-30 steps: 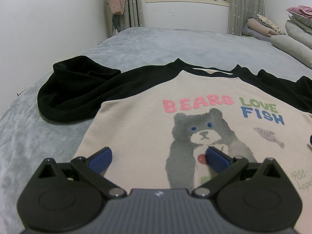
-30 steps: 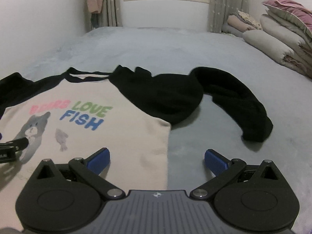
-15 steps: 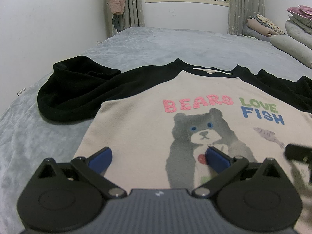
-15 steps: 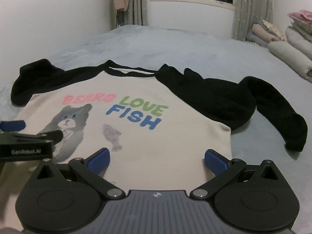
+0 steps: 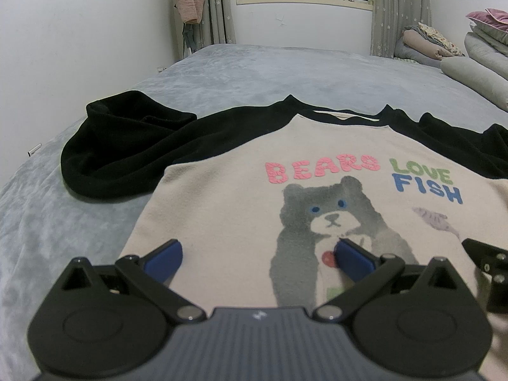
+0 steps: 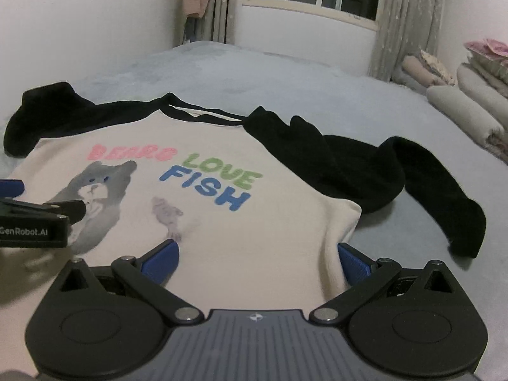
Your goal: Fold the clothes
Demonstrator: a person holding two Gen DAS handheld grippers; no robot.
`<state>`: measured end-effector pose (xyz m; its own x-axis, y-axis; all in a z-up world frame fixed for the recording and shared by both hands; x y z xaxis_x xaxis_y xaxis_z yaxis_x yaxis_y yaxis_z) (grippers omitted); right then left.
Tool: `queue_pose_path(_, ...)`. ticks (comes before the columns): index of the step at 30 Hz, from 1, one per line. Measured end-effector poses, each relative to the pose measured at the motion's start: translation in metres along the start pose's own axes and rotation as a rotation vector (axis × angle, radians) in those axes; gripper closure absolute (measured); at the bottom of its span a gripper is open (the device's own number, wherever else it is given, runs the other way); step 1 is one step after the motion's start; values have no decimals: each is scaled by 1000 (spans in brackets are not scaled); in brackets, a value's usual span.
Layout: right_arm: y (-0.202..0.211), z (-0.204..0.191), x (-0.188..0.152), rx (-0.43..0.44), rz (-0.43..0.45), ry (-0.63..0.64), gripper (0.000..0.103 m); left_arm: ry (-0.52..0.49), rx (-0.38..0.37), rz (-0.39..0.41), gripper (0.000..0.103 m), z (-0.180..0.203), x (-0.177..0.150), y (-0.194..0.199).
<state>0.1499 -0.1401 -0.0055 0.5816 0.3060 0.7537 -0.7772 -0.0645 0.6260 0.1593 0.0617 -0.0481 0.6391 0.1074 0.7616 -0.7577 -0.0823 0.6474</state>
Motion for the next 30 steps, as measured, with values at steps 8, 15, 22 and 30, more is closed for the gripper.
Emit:
queue_pose_path(8, -9, 26, -7, 42, -13, -132, 0, 0, 0, 0, 0, 0, 0, 0)
queue_pose_path(15, -9, 24, -7, 31, -15, -112, 0, 0, 1, 0, 0, 0, 0, -1)
queue_pose_path(22, -7, 13, 4, 91, 8, -100, 0, 0, 0, 0, 0, 0, 0, -1)
queue_pose_path(30, 8, 34, 4, 19, -6, -20, 0, 1, 0, 1, 0, -1, 0, 0)
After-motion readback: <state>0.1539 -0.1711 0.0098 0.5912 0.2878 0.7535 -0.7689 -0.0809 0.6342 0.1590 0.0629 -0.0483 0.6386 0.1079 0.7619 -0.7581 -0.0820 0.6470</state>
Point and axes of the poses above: each gripper's, at about its wrist camera, not at the fingertips, and y roughly against the way its jaws point, z to its right, x to its top, the point moved 5 cm from there along -y, roughly the way its jaws point, and after that the axes turned 7 degrees about y, right-handed, at the moved point
